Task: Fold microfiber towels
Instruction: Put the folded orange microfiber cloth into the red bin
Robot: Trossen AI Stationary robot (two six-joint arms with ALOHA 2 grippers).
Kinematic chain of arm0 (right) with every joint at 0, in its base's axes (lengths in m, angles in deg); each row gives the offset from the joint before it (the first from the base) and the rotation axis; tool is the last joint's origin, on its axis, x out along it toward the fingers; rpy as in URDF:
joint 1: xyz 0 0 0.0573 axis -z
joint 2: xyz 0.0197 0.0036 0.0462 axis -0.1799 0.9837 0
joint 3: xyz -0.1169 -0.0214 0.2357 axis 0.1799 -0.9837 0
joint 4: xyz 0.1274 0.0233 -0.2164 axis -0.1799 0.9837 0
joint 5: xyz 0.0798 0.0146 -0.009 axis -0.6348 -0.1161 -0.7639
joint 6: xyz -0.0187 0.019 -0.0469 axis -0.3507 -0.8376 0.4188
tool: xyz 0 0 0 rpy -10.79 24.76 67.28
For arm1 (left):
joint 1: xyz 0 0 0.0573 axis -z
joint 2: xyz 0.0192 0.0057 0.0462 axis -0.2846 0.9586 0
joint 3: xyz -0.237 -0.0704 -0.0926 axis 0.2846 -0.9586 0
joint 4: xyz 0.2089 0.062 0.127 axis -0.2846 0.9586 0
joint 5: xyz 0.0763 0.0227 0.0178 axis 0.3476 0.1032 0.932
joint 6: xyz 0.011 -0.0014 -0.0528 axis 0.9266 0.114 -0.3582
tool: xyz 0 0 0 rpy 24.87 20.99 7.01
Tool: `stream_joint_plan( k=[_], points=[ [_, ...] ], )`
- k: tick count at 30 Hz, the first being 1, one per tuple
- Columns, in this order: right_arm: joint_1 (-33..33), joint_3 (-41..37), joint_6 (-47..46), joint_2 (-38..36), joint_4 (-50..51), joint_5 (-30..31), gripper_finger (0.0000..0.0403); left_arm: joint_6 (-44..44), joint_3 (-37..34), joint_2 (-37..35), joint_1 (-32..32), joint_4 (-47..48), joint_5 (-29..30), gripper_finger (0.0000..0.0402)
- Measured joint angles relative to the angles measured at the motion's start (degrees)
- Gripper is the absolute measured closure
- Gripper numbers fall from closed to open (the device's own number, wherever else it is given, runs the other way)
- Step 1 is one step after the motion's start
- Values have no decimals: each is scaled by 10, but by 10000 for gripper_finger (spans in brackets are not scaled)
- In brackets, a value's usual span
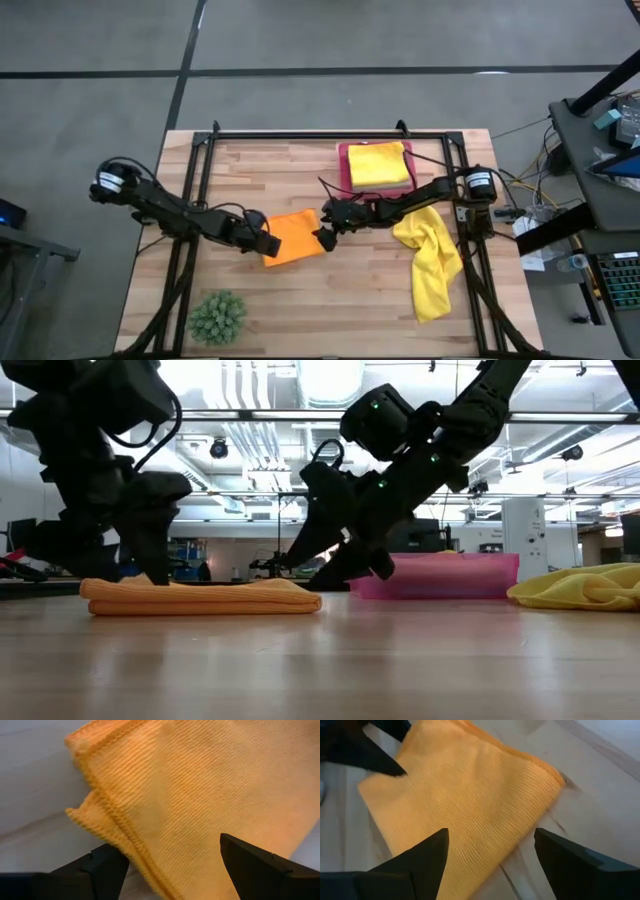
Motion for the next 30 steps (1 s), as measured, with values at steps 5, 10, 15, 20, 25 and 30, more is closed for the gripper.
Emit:
stream_joint_plan(
  k=[5, 10, 15, 20, 25, 30],
  points=[
    [2, 0, 0, 1, -3, 3, 119, 10, 0, 8, 0, -24, 5, 114],
    [2, 0, 1, 8, -8, 9, 119, 12, -1, 30, -1, -60, 12, 115],
    [2, 0, 0, 22, -5, 9, 119, 12, 1, 50, -1, -75, 14, 132],
    [1, 0, -3, 33, -16, 8, 119, 15, 1, 57, -1, -92, 21, 165],
    [1, 0, -4, 42, -31, 1, 121, 29, 1, 56, -1, -108, 23, 204],
    [1, 1, -13, 57, -80, -36, 129, 32, 1, 56, -1, -116, 24, 243]
  ],
)
